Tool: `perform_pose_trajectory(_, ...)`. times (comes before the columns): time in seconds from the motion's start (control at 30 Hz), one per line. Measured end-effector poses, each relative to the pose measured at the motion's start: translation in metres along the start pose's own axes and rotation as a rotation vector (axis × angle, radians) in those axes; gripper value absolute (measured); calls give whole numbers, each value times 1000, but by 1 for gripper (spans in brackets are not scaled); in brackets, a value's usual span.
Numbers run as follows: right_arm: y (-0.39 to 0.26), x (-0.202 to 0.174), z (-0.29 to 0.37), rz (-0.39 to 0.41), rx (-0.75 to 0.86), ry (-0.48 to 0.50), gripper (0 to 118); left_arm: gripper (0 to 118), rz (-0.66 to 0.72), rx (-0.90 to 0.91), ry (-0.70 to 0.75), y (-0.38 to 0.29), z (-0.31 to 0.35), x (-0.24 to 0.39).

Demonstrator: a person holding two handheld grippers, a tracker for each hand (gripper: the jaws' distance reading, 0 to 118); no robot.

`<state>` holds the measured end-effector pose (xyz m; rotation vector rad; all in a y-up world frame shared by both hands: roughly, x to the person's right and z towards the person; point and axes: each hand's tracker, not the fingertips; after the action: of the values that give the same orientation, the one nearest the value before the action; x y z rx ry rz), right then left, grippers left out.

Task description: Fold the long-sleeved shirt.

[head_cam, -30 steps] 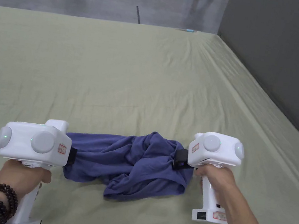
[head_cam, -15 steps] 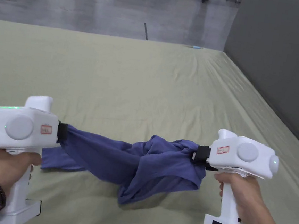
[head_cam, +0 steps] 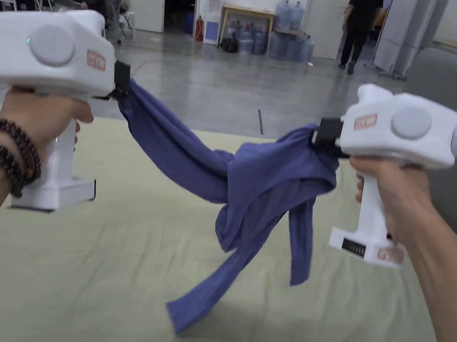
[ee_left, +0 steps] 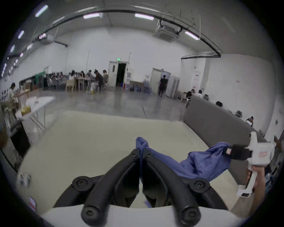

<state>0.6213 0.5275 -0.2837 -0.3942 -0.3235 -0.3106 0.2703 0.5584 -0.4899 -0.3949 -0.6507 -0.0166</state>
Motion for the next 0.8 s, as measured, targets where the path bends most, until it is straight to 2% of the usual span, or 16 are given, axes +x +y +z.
perform_pose_trajectory(0.1,62,-15,-18,12,12,-17,24,0,31,7,-16,48,-19,-9)
perform_pose_trajectory(0.2,103,-18,-34,21,48,-64,24,0,58,7,53,81,-36,-17)
perform_pose_trajectory(0.33,116,-13,-49,24,34,-67,24,0,19,31,56,76,-33,-7)
perform_pose_trajectory(0.47,78,1,-82,15,-5,-84,24,0,34,-30,33,36,-64,-9)
perform_pose_trajectory(0.6,3,23,-134,-17,-128,-91,24,0,-21,-164,56,-37,-117,-12)
perform_pose_trajectory(0.7,-53,37,-167,-15,-207,-114,24,0,13,-251,46,-91,-153,-26)
perform_pose_trajectory(0.8,-91,44,-172,-24,-258,-105,24,0,56,-313,13,-128,-161,-35)
